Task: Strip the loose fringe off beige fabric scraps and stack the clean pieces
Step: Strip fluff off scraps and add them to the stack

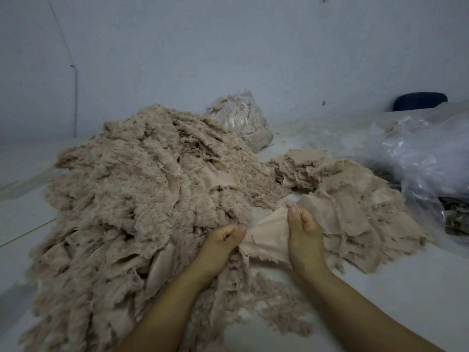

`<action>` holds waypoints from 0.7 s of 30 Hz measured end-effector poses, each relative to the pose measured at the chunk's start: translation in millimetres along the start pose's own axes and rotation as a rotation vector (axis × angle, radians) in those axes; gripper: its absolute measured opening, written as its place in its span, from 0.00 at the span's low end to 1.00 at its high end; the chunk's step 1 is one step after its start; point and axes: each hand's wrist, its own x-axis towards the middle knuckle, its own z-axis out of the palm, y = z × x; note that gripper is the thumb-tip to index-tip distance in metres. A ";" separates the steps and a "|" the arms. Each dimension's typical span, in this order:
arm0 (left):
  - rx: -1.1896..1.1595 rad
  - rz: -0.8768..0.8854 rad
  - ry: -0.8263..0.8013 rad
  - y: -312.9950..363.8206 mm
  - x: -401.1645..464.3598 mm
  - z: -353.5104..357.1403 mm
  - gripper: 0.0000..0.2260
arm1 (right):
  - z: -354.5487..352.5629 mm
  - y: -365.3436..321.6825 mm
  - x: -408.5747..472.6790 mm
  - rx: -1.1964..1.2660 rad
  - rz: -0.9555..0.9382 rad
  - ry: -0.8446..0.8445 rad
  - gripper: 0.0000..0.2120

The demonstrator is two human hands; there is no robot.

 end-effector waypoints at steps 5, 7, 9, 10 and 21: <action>-0.247 -0.170 0.177 -4.0 3.5 10.7 0.12 | 6.3 3.5 -8.1 -0.014 -0.028 -0.031 0.16; -0.206 -0.139 0.250 -3.5 5.3 12.5 0.13 | 9.7 3.5 -12.3 -0.013 -0.058 -0.051 0.16; -0.114 -0.041 0.269 -2.5 5.5 10.1 0.10 | 9.1 3.5 -8.8 -0.011 -0.043 -0.021 0.15; -0.070 -0.013 0.246 -2.1 5.4 7.1 0.11 | 7.2 3.5 -5.3 -0.015 -0.027 -0.001 0.16; -0.221 -0.175 0.332 0.6 8.3 14.1 0.15 | 14.4 -0.6 -29.4 -0.127 -0.277 -0.210 0.12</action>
